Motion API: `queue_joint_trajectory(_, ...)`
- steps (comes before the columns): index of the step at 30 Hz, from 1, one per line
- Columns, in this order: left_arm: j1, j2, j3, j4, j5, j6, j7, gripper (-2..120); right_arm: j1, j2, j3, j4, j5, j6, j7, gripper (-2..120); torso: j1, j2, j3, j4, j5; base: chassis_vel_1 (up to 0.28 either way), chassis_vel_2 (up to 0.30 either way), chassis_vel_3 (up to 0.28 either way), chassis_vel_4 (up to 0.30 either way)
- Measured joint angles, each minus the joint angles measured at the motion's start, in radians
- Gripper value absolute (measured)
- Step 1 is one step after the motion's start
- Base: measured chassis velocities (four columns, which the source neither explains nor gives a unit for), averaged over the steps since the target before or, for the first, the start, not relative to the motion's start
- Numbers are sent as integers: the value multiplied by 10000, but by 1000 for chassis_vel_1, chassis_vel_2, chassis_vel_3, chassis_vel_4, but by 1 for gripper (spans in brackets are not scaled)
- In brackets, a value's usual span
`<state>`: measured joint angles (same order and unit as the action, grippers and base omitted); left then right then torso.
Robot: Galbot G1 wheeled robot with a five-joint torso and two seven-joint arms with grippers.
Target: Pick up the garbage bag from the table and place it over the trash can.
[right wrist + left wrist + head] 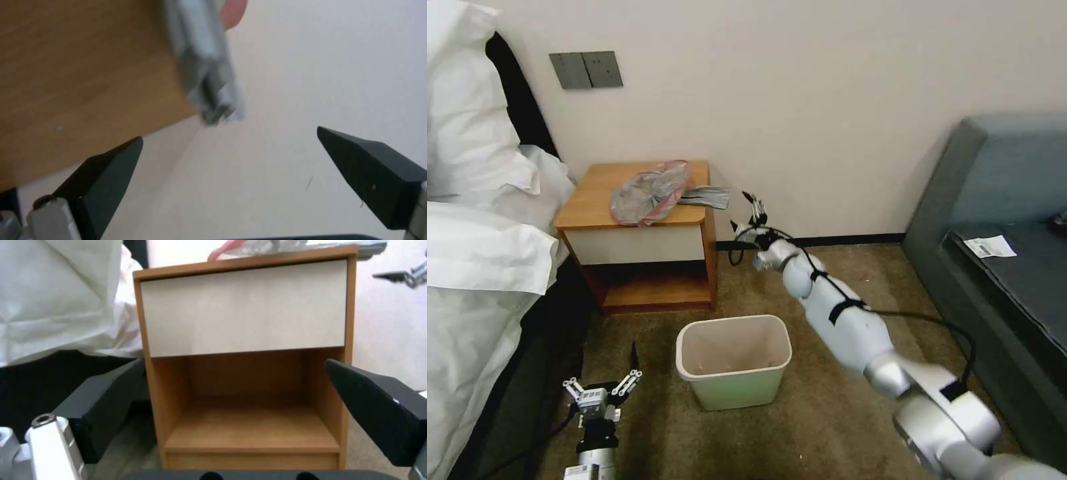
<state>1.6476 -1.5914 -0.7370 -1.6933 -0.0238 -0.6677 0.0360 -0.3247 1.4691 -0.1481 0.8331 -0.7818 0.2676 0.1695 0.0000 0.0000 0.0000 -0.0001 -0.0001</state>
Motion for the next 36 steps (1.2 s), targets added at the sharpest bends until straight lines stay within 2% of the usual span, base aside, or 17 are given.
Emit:
queue_joint_trajectory(5, -42, -104, 6, 55, 84, -1, 0, 100, 337, 75, -553, 84, 476, -78, -11, 100, 0, 0, 0, 1, 0, 0, 0, 0, 0)
queue_joint_trajectory(20, 60, -176, -42, 72, 231, -134, -21, 100, 743, 299, -1005, -203, 607, -81, -54, 99, 0, 0, 0, 1, 0, 0, 0, 0, 0)
queue_joint_trajectory(24, 54, -176, -50, 68, 311, -148, -46, 100, 736, 351, -1035, -254, 682, -75, -123, 84, 1, 0, -1, 1, 1, 0, 0, 0, 0)
queue_joint_trajectory(25, 54, -176, -50, 68, 311, -148, -46, 100, 736, 351, -1035, -254, 682, -75, -123, 84, 1, 0, -1, 1, 1, 0, 0, 0, 0)
queue_joint_trajectory(28, 50, -174, -86, 71, 368, -181, -101, 100, 641, 357, -1035, -286, 713, -72, -159, 69, 0, 0, 0, 1, 1, 0, 0, 0, 0)
queue_joint_trajectory(30, 52, -173, -88, 81, 374, -194, -113, 100, 628, 358, -1027, -287, 721, -72, -162, 66, 0, 0, 0, 1, 1, 0, 0, 0, 0)
queue_joint_trajectory(33, 53, -171, -101, 99, 400, -235, -162, 100, 604, 360, -923, -307, 751, -62, -204, 51, 0, 0, -1, 1, 1, 0, 0, 0, 0)
queue_joint_trajectory(35, 49, -171, -101, 100, 400, -238, -175, 100, 601, 358, -912, -314, 751, -58, -212, 48, 0, 0, -1, 1, 1, 0, 0, 0, 0)
queue_joint_trajectory(36, 46, -170, -90, 103, 401, -240, -185, 100, 581, 347, -912, -324, 751, -54, -224, 41, 0, 0, -1, 1, 1, 0, 0, 0, 0)
